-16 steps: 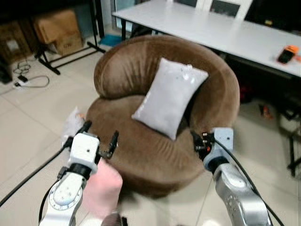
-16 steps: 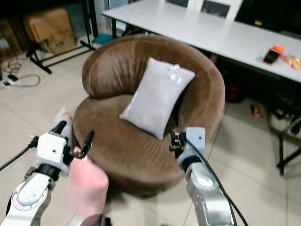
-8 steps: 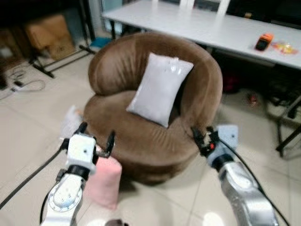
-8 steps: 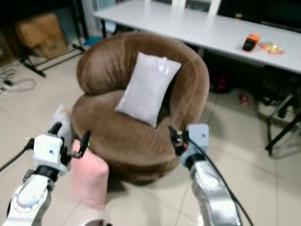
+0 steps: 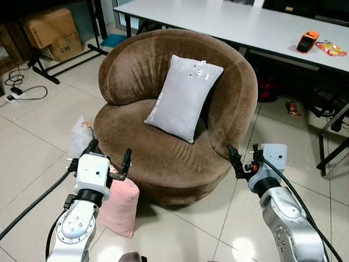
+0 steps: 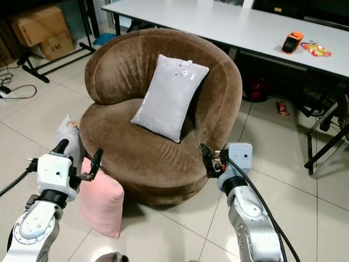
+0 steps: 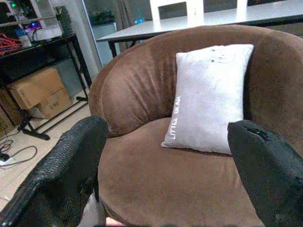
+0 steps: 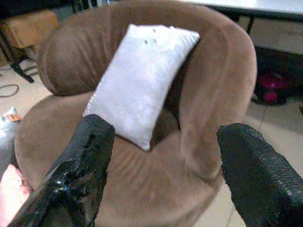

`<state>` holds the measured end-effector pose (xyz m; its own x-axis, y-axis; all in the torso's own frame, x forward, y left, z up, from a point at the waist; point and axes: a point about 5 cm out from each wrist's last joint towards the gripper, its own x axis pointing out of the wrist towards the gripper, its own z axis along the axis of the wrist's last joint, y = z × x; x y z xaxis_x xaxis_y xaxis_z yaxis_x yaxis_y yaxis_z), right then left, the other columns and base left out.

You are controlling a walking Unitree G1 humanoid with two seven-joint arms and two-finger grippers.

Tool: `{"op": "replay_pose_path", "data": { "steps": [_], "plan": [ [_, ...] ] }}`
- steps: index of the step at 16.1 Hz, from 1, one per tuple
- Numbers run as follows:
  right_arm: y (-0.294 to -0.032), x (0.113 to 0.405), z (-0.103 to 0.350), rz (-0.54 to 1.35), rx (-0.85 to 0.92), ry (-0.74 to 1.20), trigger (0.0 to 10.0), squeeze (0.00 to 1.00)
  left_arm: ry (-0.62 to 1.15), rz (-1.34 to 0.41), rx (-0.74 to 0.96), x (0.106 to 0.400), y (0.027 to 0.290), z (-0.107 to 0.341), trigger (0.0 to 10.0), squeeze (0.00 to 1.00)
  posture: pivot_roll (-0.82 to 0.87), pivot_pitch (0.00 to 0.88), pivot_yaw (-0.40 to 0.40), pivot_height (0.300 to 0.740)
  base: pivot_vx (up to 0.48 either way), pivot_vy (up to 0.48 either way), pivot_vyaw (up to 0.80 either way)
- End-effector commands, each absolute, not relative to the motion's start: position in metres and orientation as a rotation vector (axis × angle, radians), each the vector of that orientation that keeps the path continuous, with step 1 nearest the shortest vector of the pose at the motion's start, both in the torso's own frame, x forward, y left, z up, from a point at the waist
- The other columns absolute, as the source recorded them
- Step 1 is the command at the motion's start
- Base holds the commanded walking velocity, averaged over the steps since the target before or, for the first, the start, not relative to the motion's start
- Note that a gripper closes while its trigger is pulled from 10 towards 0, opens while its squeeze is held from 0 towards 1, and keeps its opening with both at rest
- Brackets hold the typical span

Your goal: Move the pillow to the sofa from floor

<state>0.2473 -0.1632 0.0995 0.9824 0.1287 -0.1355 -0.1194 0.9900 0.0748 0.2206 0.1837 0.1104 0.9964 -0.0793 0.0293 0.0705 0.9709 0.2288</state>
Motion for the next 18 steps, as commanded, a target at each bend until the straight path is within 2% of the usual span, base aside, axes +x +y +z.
{"op": "replay_pose_path", "data": {
  "steps": [1, 3, 8, 18],
  "plan": [
    [-0.1665, 0.2455, 0.0968, 0.101, 0.053, 0.144, 10.0, 1.0, -0.046, -0.067, 0.221, 0.221, 0.184, 0.1139, 10.0, 0.53, 0.03, 0.064, -0.047, 0.74, 0.0, 0.0, 0.0],
    [-0.1678, 0.2463, 0.0974, 0.07, 0.098, 0.146, 10.0, 1.0, -0.04, -0.068, 0.22, 0.2197, 0.1843, 0.113, 10.0, 0.53, 0.03, 0.069, -0.049, 0.74, 0.0, 0.127, 0.0],
    [-0.1659, 0.2469, 0.0976, 0.055, 0.063, 0.139, 10.0, 1.0, -0.037, -0.066, 0.222, 0.219, 0.185, 0.1128, 10.0, 0.53, 0.03, 0.073, -0.049, 0.74, 0.0, 0.269, 0.0],
    [-0.1623, 0.2461, 0.0952, 0.052, 0.116, 0.16, 10.0, 1.0, -0.039, -0.074, 0.224, 0.22, 0.1846, 0.1137, 10.0, 0.53, 0.04, 0.075, -0.046, 0.74, 0.0, 0.378, 0.0]
  ]
}}
